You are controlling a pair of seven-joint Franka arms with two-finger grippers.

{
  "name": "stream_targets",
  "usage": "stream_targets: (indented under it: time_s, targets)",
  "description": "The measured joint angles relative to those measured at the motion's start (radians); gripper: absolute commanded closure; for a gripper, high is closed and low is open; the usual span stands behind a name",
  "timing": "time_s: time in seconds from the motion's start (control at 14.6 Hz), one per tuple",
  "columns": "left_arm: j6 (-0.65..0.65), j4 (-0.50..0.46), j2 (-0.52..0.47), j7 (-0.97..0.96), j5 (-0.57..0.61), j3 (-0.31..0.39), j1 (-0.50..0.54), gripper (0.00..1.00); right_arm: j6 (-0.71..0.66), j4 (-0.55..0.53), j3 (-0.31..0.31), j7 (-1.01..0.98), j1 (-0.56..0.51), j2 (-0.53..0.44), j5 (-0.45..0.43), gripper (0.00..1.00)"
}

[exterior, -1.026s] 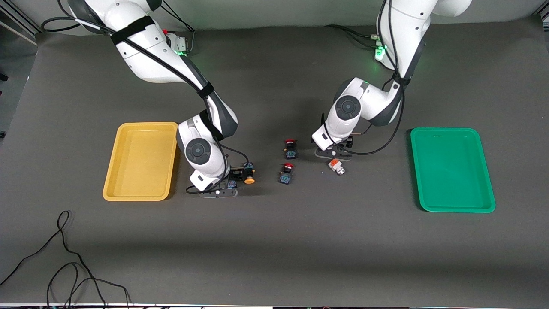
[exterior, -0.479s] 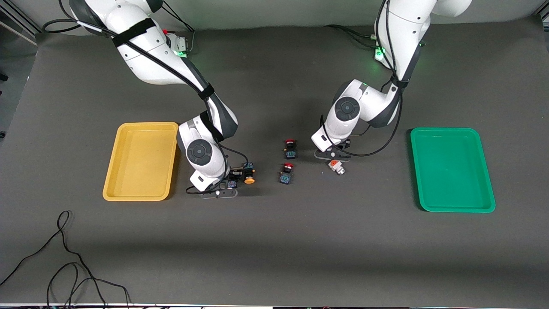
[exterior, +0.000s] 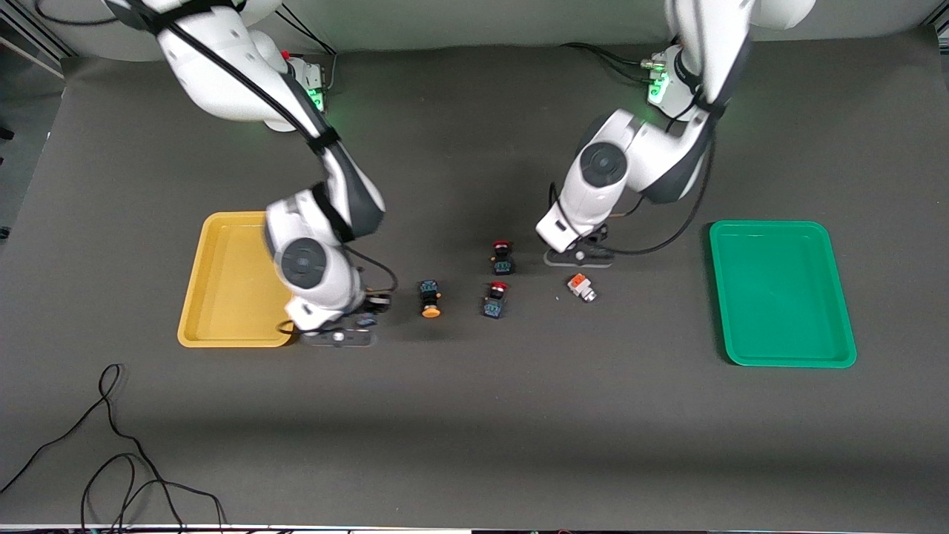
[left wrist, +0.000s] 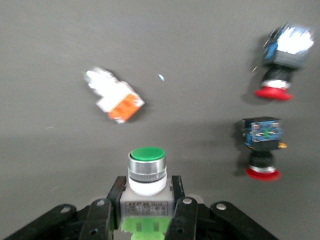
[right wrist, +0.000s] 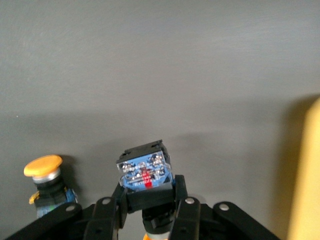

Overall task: Place green and yellow buttons in trays
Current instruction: 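Carry yellow to the yellow tray while the left gripper carries green to green tray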

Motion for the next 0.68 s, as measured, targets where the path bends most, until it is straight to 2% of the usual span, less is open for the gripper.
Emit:
stream_targets:
  time_s: [0.21,0.34,0.48,0.68]
  targets:
    - [-0.24,0.048,-0.172,0.025,0.0,0.01,0.083,1.0,-0.174,0.0,-0.094,-0.025,-0.003,-0.129,-0.001,1.0]
    - [-0.346,0.062,-0.241,0.145,0.002,0.013,0.164,1.0,-0.227,-0.019,-0.156,-0.088,-0.006,-0.176,-0.002,1.0]
    - [-0.416,0.063,-0.266,0.352,0.003,0.016,0.302,1.0,-0.218,-0.065,-0.207,-0.175,-0.008,-0.186,-0.002,1.0]
    - [-0.458,0.072,-0.257,0.64,0.038,0.026,0.532,1.0,-0.042,-0.212,-0.271,-0.297,-0.01,-0.183,-0.002,1.0]
